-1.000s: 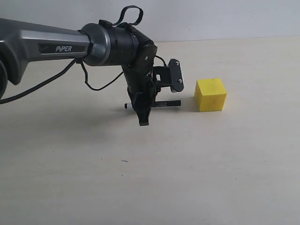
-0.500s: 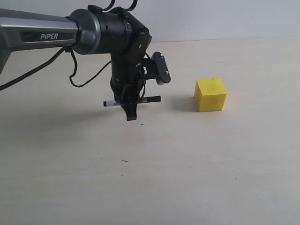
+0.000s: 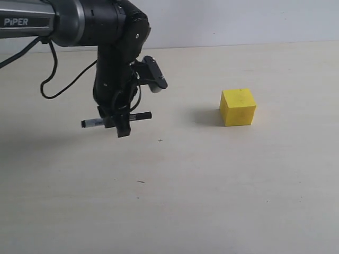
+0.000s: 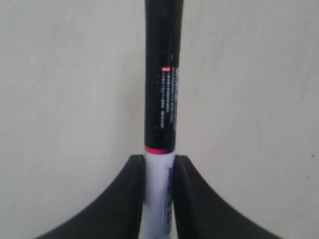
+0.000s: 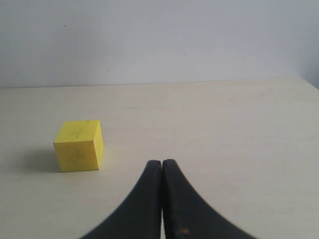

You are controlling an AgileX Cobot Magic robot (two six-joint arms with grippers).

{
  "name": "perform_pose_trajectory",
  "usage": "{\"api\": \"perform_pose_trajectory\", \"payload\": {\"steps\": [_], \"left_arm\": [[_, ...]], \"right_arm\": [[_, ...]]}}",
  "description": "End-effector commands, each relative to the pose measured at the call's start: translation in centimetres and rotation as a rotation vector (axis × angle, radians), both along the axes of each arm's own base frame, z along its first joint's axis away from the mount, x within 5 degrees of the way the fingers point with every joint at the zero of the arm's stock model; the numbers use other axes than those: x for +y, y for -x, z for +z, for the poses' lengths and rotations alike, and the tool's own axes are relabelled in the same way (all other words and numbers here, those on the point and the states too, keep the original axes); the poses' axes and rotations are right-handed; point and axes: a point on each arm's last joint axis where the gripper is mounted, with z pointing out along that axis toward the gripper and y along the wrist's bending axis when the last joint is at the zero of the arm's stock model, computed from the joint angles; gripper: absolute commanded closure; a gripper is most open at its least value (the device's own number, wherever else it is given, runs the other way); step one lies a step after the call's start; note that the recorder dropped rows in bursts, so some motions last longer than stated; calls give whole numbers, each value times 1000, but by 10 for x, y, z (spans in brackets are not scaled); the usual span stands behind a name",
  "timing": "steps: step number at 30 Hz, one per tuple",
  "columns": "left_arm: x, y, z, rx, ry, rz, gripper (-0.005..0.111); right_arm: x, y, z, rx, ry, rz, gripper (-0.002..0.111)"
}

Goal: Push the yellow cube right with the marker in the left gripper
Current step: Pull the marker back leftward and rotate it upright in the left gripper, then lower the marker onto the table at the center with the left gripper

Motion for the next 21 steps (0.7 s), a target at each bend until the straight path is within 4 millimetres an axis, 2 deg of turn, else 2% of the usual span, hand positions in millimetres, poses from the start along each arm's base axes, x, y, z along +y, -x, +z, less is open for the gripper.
{"api": "perform_pose_trajectory", "payload": {"steps": [1, 9, 12, 14, 17, 21], "left_arm": [[29, 8, 5, 36, -21, 67, 107], [84, 23, 22, 45, -28, 220, 107], [92, 20, 33, -51, 58, 337, 107], [89, 19, 42, -95, 177, 437, 107], [74, 19, 45, -85, 401, 582, 107], [47, 26, 43, 78, 621, 757, 107]], "right_arm": [[0, 0, -1, -8, 5, -4, 108], [0, 0, -1, -8, 5, -4, 108], [0, 0, -1, -8, 5, -4, 108], [0, 0, -1, -8, 5, -4, 108], [0, 0, -1, -8, 5, -4, 108], [0, 0, -1, -8, 5, -4, 108]]}}
